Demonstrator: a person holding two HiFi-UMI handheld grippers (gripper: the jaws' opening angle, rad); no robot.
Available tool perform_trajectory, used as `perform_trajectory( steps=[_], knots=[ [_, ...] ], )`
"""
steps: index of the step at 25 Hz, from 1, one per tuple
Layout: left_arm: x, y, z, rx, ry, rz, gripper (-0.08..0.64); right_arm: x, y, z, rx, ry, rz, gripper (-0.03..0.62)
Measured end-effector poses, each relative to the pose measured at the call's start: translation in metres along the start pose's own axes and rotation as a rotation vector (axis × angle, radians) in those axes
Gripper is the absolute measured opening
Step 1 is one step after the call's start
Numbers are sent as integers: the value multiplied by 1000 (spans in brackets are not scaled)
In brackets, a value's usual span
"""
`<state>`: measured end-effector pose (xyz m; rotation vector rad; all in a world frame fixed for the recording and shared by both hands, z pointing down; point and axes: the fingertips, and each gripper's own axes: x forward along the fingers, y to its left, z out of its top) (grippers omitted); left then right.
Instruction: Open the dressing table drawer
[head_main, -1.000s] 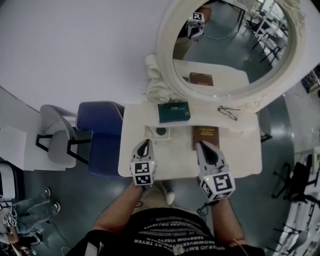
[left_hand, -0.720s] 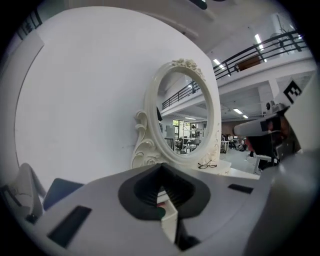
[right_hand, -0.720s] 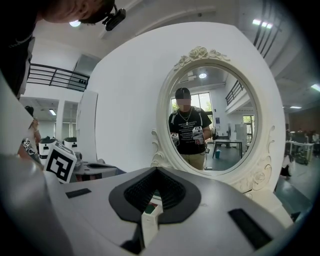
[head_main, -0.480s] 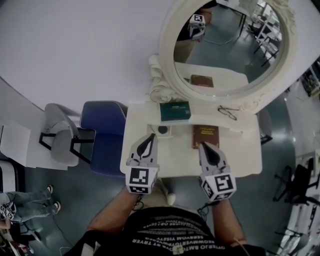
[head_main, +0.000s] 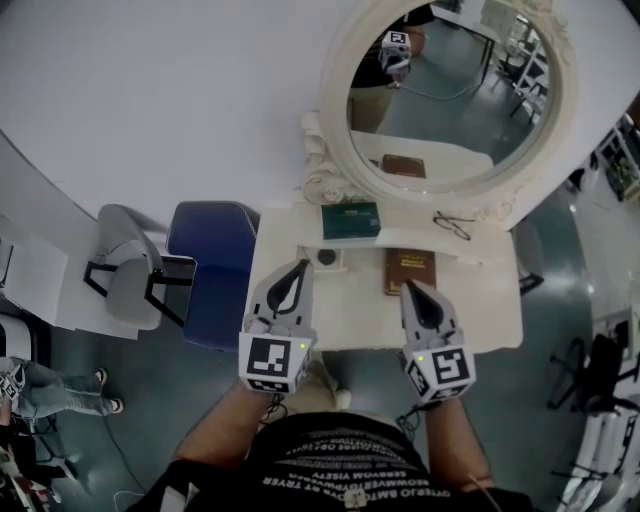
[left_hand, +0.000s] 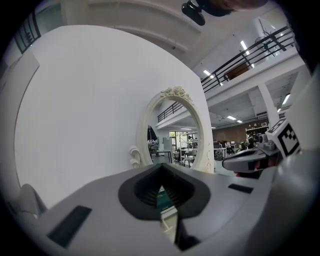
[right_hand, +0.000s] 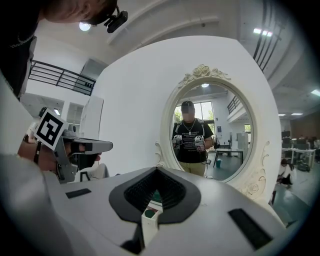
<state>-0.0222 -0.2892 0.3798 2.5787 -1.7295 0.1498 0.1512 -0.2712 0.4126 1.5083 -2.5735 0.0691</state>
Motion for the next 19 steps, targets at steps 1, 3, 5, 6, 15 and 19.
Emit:
perform_trajectory(
  steps=[1,3,5,6,15,19],
  knots=[
    [-3,0,1,13,4,0,3,-2,1,1,-1,-4,2,2],
    [-10,-3,3,33,4,6,3,-8,4,1,1,-6,7,2],
    [-17,-8,6,54,0,11,3,-14,4,1,6,-6,10,2],
    [-19,-11,7,60,-1,11,3,-17,4,2,6,-8,12,2],
    [-37,-27,1,39,14,18,3,-37,9,0,6,-13,21,2],
    [-46,-32,-2,32,18,19,3,-44,14,-4,6,-8,27,2]
  ],
)
